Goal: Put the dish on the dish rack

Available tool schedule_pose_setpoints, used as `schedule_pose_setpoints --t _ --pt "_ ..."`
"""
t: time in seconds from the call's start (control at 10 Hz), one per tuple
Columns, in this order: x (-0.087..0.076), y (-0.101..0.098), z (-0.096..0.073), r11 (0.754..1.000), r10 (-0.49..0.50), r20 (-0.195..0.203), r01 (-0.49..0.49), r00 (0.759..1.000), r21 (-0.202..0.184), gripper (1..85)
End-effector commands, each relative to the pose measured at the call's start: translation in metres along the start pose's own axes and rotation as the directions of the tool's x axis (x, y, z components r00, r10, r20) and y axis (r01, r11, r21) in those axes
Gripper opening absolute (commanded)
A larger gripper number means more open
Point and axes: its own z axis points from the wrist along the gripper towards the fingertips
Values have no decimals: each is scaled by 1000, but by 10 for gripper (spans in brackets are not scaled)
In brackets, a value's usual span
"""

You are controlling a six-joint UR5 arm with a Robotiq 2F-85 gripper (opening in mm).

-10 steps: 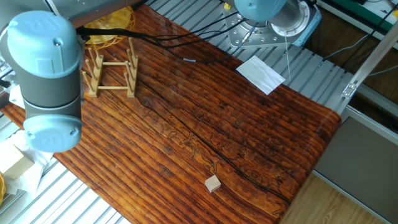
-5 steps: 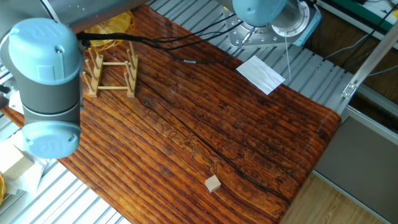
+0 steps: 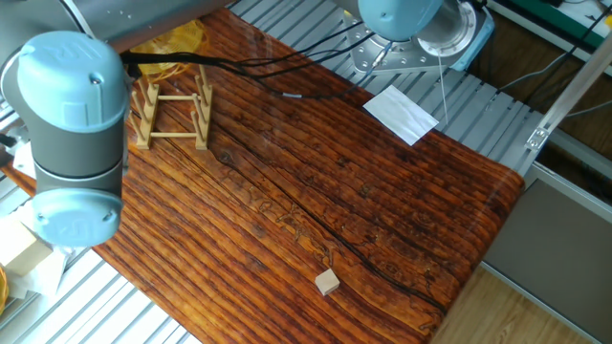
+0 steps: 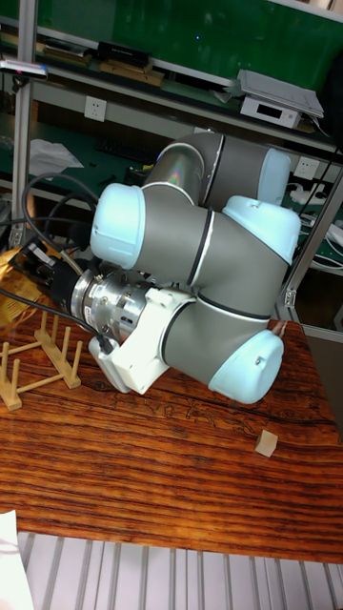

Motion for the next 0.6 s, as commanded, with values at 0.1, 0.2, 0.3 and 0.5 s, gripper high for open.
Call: schedule_pose_setpoints --t 0.1,0.2,0.3,0.5 --pt "-5 11 -1 1000 4 4 -4 1000 -29 10" --pt "-5 11 -1 1000 5 4 -5 1000 -29 10" --pt "-6 12 -1 999 7 6 -6 1000 -31 10" --pt "-8 14 -1 999 8 7 -7 1000 -36 10"
